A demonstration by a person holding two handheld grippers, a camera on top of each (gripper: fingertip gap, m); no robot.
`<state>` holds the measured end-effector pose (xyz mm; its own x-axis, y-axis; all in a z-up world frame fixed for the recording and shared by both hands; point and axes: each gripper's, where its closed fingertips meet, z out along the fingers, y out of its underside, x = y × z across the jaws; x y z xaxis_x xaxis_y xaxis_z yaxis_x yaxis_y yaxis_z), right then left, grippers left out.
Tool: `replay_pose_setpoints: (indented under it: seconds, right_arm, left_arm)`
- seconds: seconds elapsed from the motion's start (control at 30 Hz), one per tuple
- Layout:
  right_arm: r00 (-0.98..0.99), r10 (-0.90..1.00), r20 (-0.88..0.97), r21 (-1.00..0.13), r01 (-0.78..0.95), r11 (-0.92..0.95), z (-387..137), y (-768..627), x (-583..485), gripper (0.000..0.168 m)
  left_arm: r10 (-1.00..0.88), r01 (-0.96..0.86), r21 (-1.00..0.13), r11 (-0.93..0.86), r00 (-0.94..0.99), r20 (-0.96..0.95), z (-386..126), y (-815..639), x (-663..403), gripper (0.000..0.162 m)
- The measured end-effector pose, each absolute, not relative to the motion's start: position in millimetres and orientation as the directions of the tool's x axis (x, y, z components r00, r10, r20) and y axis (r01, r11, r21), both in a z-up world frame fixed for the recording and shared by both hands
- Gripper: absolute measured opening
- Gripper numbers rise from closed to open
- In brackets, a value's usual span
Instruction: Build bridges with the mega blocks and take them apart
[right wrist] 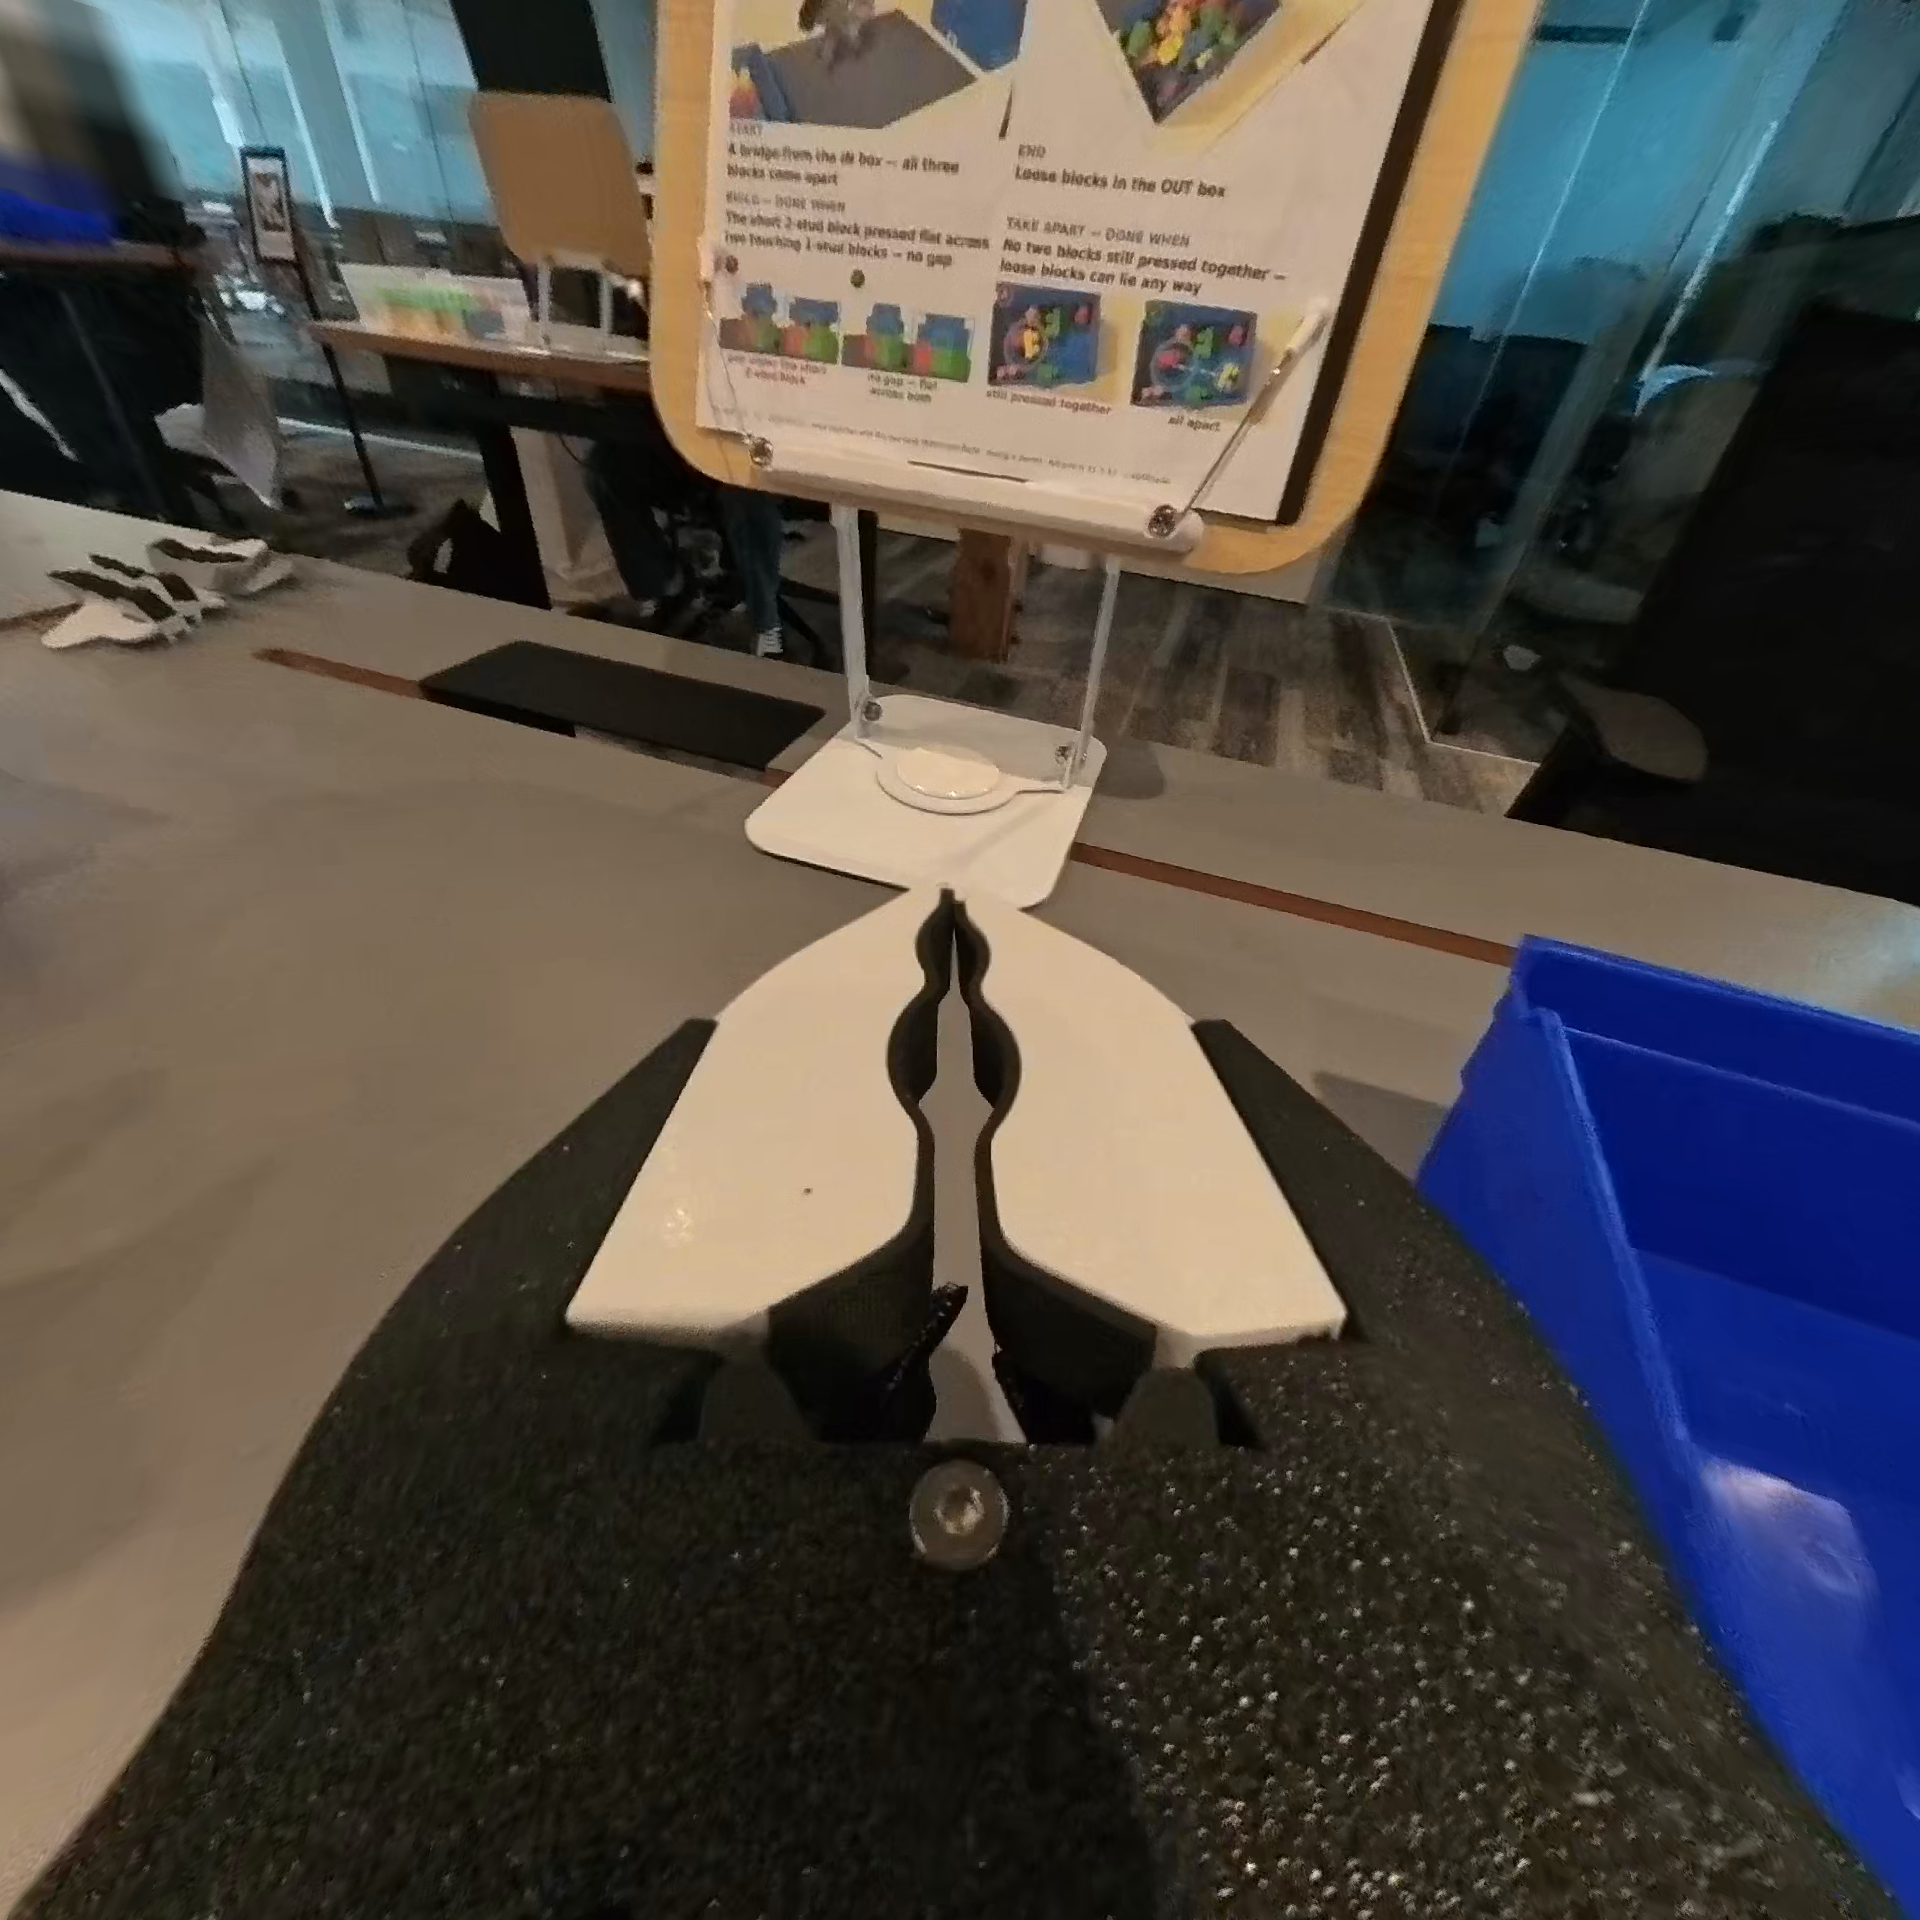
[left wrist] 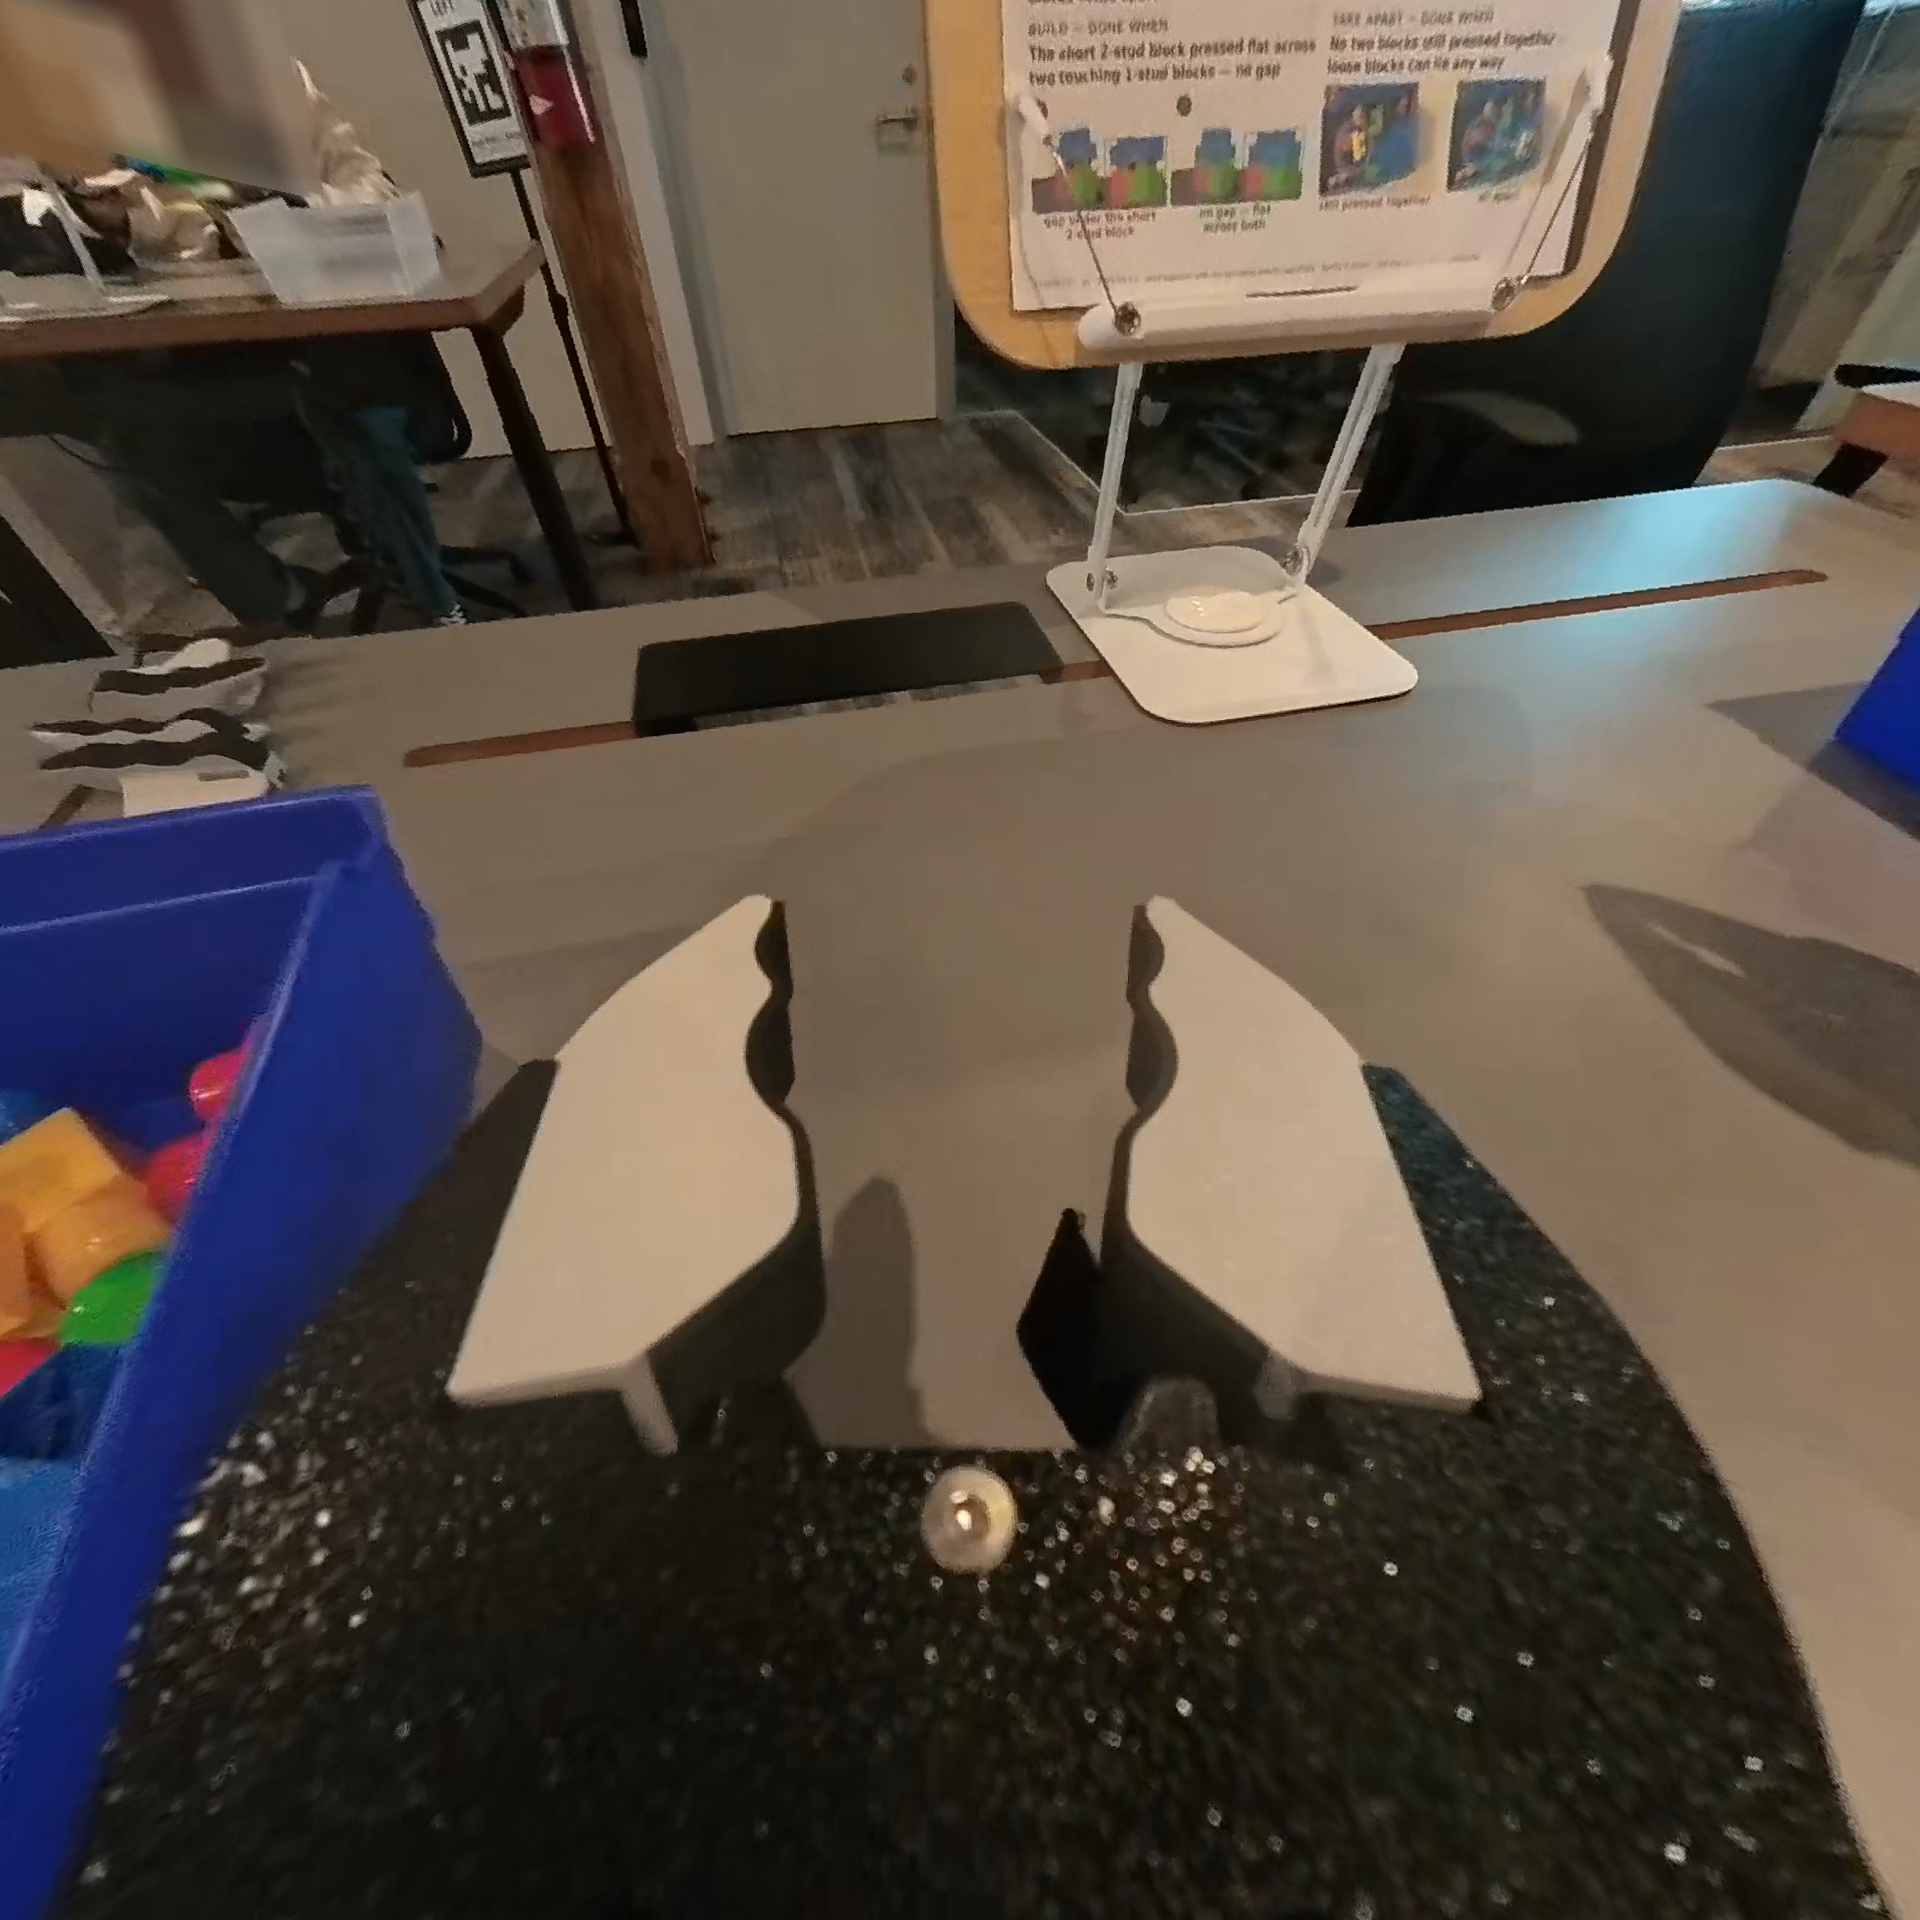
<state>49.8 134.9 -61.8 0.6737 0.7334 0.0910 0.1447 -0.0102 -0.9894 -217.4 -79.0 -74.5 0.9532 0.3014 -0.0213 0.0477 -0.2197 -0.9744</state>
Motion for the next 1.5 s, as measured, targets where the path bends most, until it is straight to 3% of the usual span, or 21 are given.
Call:
replay_pose_setpoints:
  seconds: [0.03, 0.17, 0.3, 0.5, 0.63, 0.8, 1.03, 1.33, 1.5]
  right_arm:
    - [0.694, 0.715, 0.086, -0.991, 0.133, -0.01, -59.6, 137.8, 54.6, 0.0]
    - [0.732, 0.681, 0.028, -0.995, 0.087, -0.053, -53.9, 145.9, 71.3, 0.042]
    - [0.741, 0.671, -0.028, -0.99, 0.072, -0.121, -58.8, 154.6, 85.2, 0.06]
    - [0.754, 0.657, 0.0, -0.991, 0.09, -0.104, -63.3, 155.5, 94.7, 0.057]
    - [0.748, 0.664, -0.013, -0.992, 0.071, -0.1, -61.5, 150.8, 91.8, 0.064]
    - [0.741, 0.672, -0.017, -0.993, 0.063, -0.095, -61.1, 144.1, 87.1, 0.064]
    - [0.727, 0.687, -0.017, -0.994, 0.064, -0.092, -62.0, 137.2, 77.8, 0.061]
    - [0.733, 0.679, -0.036, -0.997, 0.02, -0.075, -50.9, 137.2, 93.9, 0.059]
    - [0.723, 0.689, -0.044, -0.997, 0.016, -0.081, -51.3, 137.3, 96.3, 0.055]
  left_arm:
    - [0.31, 0.045, -0.977, -0.209, 0.95, -0.023, -71.8, -81.6, -218.0, 0.062]
    - [0.351, 0.043, -0.98, -0.195, 0.936, -0.029, -63.5, -93.2, -224.6, 0.071]
    - [0.354, 0.074, -0.974, -0.215, 0.935, -0.007, -58.4, -106.8, -234.2, 0.081]
    - [0.364, 0.087, -0.959, -0.268, 0.931, -0.017, -53.9, -143.0, -256.6, 0.091]
    - [0.422, 0.063, -0.96, -0.272, 0.905, -0.06, -39.1, -180.0, -276.9, 0.097]
    - [0.549, 0.021, -0.956, -0.292, 0.822, -0.15, -24.1, -230.9, -315.6, 0.093]
    - [0.584, 0.082, -0.902, -0.423, 0.786, -0.203, -52.0, -249.4, -360.1, 0.086]
    - [0.592, 0.159, -0.843, -0.514, 0.777, -0.214, -86.1, -217.4, -410.1, 0.102]
    - [0.599, 0.28, -0.774, -0.568, 0.785, -0.156, -107.1, -195.0, -444.4, 0.121]
